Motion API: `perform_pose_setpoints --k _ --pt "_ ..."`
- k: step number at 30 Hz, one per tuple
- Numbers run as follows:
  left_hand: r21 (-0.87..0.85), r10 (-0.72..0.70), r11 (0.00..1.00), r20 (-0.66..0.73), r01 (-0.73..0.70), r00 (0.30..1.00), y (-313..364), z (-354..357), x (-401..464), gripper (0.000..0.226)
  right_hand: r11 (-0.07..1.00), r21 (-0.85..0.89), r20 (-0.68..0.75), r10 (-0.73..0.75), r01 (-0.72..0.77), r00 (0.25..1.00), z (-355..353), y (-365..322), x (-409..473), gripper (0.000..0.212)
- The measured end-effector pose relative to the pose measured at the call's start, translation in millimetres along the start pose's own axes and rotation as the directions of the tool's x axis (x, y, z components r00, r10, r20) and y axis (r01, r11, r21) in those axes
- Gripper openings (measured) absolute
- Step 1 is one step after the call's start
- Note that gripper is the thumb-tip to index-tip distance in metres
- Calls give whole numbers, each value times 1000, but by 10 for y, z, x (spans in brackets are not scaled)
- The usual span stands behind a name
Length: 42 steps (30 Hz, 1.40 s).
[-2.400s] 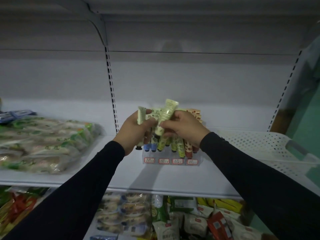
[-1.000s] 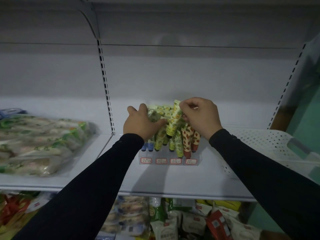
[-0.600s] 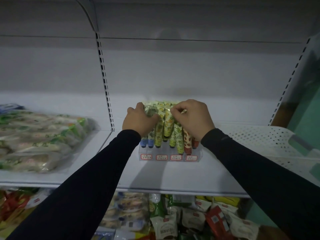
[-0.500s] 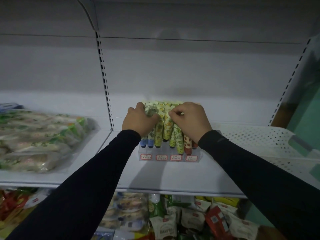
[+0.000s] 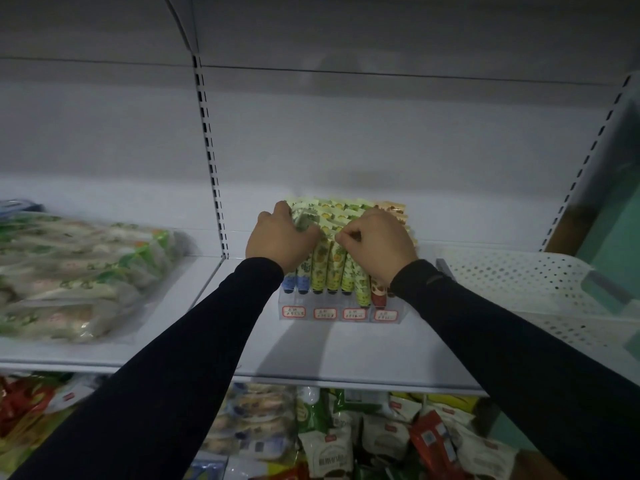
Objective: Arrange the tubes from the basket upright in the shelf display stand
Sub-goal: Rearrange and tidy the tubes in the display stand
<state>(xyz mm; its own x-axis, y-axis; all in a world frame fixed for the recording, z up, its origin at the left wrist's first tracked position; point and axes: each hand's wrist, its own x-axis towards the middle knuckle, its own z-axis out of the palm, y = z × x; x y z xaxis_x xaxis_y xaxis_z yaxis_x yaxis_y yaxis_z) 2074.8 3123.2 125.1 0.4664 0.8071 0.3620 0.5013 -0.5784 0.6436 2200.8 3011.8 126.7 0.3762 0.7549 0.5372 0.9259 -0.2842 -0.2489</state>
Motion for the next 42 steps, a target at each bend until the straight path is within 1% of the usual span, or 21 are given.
perform_pose_setpoints --k 2,4,7,10,12,21,24,26,28,31,34,36,37,39,41,42 --pt "-2 2 1000 3 -2 1000 -6 7 4 41 999 30 128 25 -29 991 -98 -15 80 36" --pt "-13 0 1000 8 0 1000 -12 14 11 41 998 45 212 42 -53 976 -169 -28 168 34" --pt "-25 -7 1000 7 7 1000 -28 21 25 42 995 60 240 63 -80 969 -215 -63 239 27" --pt "-30 -15 999 -1 15 1000 -40 34 27 44 989 108 248 72 -101 966 -204 -64 235 25" --pt "-30 -14 999 -8 14 1000 -38 40 24 44 987 123 241 70 -102 968 -191 -57 219 24" --pt "-28 -16 999 -5 16 1000 -34 36 30 42 997 59 247 27 -43 969 -190 -66 193 29" --pt "-38 -10 999 14 10 1000 -42 19 28 47 999 40 245 23 -34 969 -205 -57 182 28" --pt "-74 -5 997 12 6 1000 -62 -2 5 56 999 39 238 12 -22 971 -209 -49 173 28" --pt "-118 16 993 -17 -18 1000 -87 -44 -21 58 996 86 217 13 -33 976 -220 -49 170 28" --pt "-173 58 983 -29 -62 998 -90 -150 -49 41 989 140 153 18 -39 988 -275 -52 169 28" --pt "-210 102 972 -29 -106 994 -38 -280 -97 22 983 184 31 3 -9 1000 -354 -80 143 39" --pt "-227 147 963 -10 -145 989 0 -351 -138 17 966 257 -15 -6 9 1000 -424 -136 106 44" --pt "-228 171 960 11 -164 985 9 -376 -159 18 952 305 -14 -4 8 1000 -457 -171 88 47" --pt "-210 222 955 47 -208 974 24 -416 -223 28 912 409 8 -6 2 1000 -510 -251 53 58" --pt "-210 253 950 76 -233 965 23 -436 -296 37 879 477 49 -19 -7 999 -541 -325 12 68" --pt "-207 265 948 90 -242 960 29 -438 -338 41 868 496 74 -22 -18 997 -547 -354 -15 68"
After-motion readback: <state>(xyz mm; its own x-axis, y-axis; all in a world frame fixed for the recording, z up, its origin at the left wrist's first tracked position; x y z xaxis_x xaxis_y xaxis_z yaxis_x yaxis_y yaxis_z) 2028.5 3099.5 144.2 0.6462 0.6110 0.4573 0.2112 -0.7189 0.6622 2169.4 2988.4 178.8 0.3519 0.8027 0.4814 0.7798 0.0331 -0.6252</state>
